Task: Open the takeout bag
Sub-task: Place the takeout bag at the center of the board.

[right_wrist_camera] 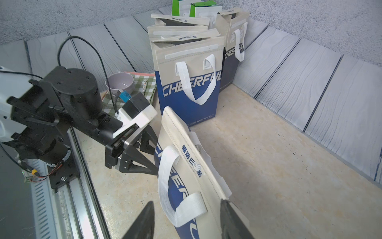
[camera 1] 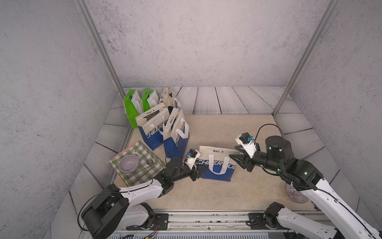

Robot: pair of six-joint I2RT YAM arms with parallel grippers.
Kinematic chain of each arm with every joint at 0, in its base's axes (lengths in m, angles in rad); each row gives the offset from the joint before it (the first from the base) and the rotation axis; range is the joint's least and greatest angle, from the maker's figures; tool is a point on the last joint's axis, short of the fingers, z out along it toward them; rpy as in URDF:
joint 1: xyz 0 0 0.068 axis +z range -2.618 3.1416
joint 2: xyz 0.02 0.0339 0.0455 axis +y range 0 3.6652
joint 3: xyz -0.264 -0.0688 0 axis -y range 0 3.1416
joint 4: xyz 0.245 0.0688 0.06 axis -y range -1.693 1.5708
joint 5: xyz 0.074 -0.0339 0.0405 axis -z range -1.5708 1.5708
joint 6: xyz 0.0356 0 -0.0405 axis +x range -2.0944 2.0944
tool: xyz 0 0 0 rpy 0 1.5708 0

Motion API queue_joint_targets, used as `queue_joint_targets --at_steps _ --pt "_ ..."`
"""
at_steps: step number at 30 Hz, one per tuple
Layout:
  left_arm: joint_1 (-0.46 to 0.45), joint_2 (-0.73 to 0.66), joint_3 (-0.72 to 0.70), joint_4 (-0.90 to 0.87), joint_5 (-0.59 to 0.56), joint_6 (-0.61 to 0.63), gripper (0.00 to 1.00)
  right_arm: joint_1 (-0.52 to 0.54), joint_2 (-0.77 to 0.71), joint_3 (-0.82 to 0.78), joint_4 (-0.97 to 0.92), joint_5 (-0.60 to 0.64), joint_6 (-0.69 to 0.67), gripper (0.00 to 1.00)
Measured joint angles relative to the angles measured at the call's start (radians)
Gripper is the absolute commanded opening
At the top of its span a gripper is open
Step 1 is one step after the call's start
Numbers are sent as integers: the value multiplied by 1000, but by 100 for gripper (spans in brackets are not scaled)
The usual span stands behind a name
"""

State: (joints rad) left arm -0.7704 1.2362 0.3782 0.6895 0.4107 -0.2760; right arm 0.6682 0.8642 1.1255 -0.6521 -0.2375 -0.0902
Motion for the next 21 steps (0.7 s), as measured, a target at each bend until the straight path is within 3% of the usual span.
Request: queue_joint_targets --at_steps 8,21 --pt "-45 18 0 48 9 9 0 0 -2 -61 59 -27 -11 51" --pt "-82 -45 -1 5 -76 -29 0 34 31 -192 288 -41 -157 47"
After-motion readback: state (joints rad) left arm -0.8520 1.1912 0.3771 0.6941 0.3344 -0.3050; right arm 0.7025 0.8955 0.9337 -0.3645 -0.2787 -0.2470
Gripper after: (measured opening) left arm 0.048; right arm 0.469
